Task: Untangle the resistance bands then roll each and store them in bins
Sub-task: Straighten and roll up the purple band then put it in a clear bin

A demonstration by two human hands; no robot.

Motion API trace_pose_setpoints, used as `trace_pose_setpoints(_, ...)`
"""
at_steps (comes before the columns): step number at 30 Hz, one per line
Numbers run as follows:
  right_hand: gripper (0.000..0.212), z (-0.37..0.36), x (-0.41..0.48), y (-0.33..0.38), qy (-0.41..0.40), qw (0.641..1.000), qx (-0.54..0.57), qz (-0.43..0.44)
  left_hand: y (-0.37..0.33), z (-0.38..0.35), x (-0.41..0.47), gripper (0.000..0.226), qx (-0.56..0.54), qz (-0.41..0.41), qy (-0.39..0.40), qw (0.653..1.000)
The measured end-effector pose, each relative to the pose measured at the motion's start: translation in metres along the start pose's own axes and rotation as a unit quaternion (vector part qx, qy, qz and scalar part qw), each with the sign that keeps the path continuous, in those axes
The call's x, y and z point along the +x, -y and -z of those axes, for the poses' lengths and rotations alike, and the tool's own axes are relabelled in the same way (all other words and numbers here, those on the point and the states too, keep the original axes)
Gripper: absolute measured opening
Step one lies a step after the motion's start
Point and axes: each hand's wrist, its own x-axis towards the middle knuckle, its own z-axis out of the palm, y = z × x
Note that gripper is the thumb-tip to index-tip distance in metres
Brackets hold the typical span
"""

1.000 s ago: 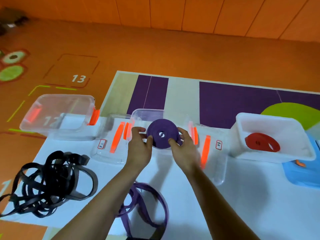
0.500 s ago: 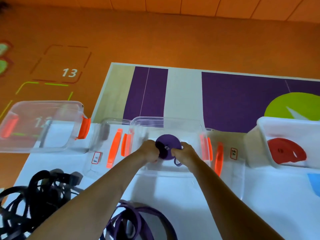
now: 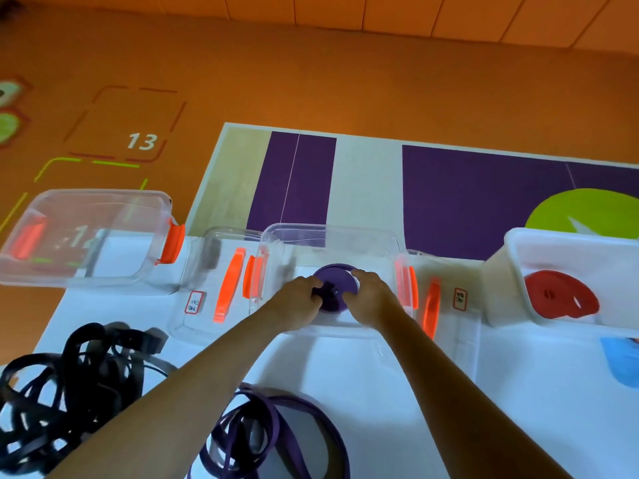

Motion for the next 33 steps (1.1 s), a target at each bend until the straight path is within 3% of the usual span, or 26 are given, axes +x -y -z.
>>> trace_pose_setpoints(4, 0.055, -0.011, -0.029, -0.002, -0.102, 0.988, -0.050, 0.103, 0.008, -0.019, -0.032, 0.040, 0.133, -0.078, -0.099, 0.983)
trace_pose_setpoints(9, 0.052, -0.016, -0.065, -0.006, -0.235, 0.949, -0.061, 0.203, 0.003, -0.027, -0.074, 0.035, 0.176, -0.170, -0.247, 0.938)
trace_pose_setpoints(15, 0.052, -0.040, -0.122, -0.024, -0.285, 0.918, -0.096, 0.258, 0.009, -0.062, -0.139, 0.040, 0.205, -0.165, -0.300, 0.917)
trace_pose_setpoints(21, 0.045, -0.095, -0.163, -0.067, -0.196, 0.945, -0.142, 0.221, 0.050, -0.139, -0.192, 0.045, 0.229, -0.084, -0.229, 0.942)
trace_pose_setpoints(26, 0.050, -0.123, -0.180, -0.100, -0.026, 0.977, -0.198, 0.075, 0.083, -0.194, -0.224, 0.062, 0.259, -0.034, -0.137, 0.955)
trace_pose_setpoints(29, 0.055, -0.142, -0.183, -0.112, 0.014, 0.976, -0.215, 0.031, 0.099, -0.215, -0.235, 0.067, 0.272, -0.018, -0.091, 0.958)
trace_pose_setpoints(33, 0.032, -0.151, -0.185, -0.105, 0.020, 0.972, -0.232, 0.040, 0.101, -0.218, -0.239, 0.065, 0.253, -0.004, -0.080, 0.964)
